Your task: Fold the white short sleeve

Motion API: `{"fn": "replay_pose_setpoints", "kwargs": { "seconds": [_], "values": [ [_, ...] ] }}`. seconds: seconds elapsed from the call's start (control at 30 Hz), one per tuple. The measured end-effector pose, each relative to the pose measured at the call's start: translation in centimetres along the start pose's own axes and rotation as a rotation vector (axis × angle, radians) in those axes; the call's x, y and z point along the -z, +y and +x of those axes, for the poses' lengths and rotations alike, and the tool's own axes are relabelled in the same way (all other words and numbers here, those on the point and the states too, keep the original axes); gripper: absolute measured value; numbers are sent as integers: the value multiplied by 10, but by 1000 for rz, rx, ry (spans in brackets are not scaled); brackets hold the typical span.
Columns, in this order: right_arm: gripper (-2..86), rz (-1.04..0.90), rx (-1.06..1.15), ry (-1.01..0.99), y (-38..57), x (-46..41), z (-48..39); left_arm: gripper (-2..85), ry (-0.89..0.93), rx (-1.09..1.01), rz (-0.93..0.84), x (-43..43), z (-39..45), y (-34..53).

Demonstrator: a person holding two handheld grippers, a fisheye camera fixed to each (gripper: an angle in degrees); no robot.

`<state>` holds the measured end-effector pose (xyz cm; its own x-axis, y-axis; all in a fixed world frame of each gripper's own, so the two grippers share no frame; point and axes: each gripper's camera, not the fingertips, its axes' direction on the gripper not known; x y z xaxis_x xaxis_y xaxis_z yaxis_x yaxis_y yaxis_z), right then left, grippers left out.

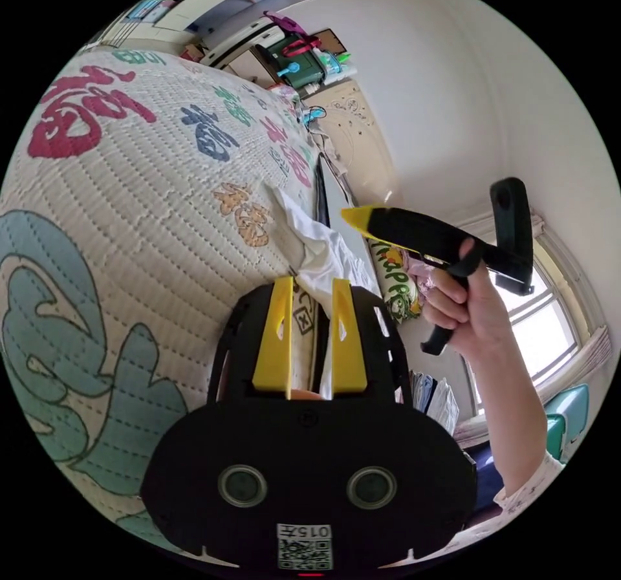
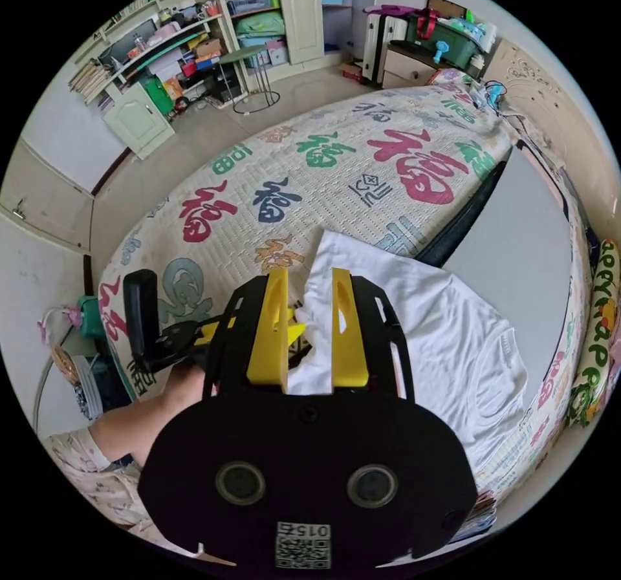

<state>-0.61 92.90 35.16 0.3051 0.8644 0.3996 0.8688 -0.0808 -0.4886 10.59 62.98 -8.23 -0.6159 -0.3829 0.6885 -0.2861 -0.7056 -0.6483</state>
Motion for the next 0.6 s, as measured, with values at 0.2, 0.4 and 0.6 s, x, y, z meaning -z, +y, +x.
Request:
{"fn": "replay_pose_setpoints", "kwargs": {
  "seconds": [0.2, 0.4, 0.6],
  "values": [
    [112, -26, -97, 74, -42, -53, 9, -2, 48, 53, -4, 3, -17, 3],
    [66, -51, -167, 9, -52, -74, 38, -6, 51, 52, 4, 9, -13, 7],
    [9, 104, -279, -123, -24, -33, 79, -6, 40, -82, 76, 28, 26, 16]
  ]
}}
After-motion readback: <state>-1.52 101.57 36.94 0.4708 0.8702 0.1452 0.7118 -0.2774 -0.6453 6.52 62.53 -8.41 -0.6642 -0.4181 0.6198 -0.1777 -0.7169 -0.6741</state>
